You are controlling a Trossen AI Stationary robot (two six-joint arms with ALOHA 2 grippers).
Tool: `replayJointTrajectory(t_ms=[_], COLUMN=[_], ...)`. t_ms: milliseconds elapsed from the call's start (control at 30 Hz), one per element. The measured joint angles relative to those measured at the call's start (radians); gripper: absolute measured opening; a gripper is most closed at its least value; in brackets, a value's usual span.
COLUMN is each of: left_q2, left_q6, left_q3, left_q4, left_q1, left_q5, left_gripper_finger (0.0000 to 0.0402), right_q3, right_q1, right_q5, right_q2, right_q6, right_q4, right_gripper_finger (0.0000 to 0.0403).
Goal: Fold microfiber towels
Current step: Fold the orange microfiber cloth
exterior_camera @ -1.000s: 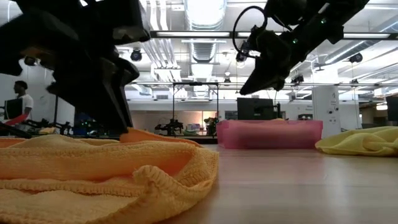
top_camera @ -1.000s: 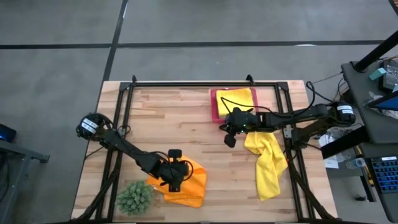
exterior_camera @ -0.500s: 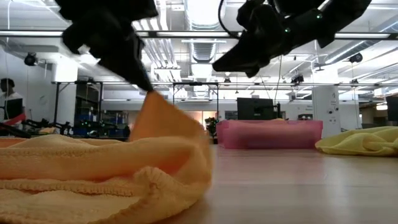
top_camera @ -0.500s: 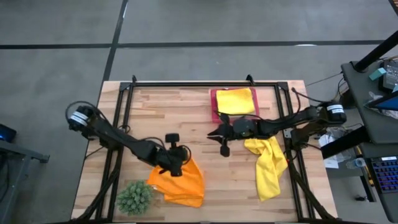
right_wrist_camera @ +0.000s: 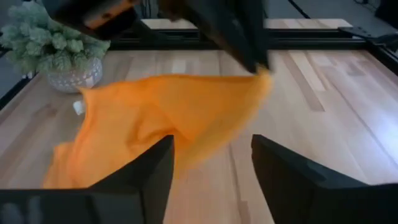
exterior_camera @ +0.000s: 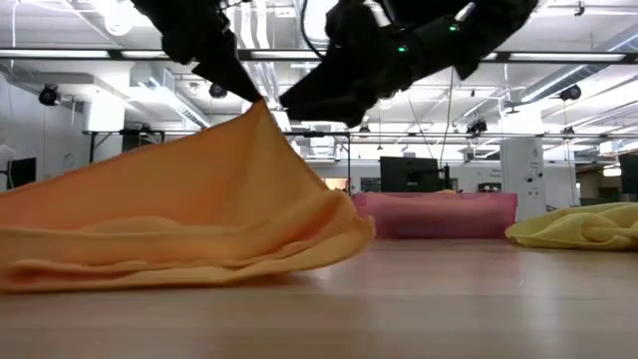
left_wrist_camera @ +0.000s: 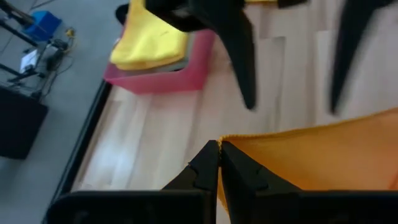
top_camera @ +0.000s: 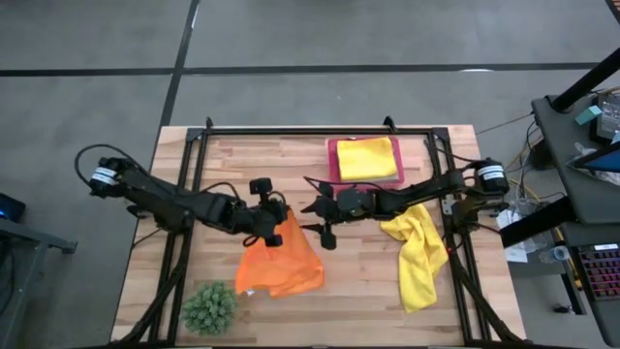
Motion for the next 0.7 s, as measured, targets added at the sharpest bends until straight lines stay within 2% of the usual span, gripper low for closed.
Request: replayJointTrajectory(t_ms=[167,333,500,667,700], left_q2=[-0.003,-0.005,-0.005,-0.005,-0.008], left_q6=[0.02,0.041,0.033,0.007,0.007], left_q3=[0.003,0.004,0.004,0.007,0.009], left_q4=[0.003,0.04,0.041,0.045,0.047], left_q1=[0.025,0.025,0.025,0.025,0.025], left_q5=[-0.001,0.001,0.002,0.002,0.004], left_gripper_finger=[0.0,0.0,0.0,0.0001,0.0004], right_q3=[0.097,0.18,0.231,0.242,0.242], right_q1=[-0.012,-0.022,-0.02,-0.021,-0.02], right_q5=[0.061,0.117,0.113,0.116,0.115], right_q2=[0.068,0.139,0.159,0.15,0.145], right_q6=[-0.003,-0.062,-0.121,-0.182,-0.195], right_q4=[-0.078,-0.148,-0.14,-0.196,-0.204], right_gripper_finger=[0.0226,0.0215,0.0147,0.0033,0.0022])
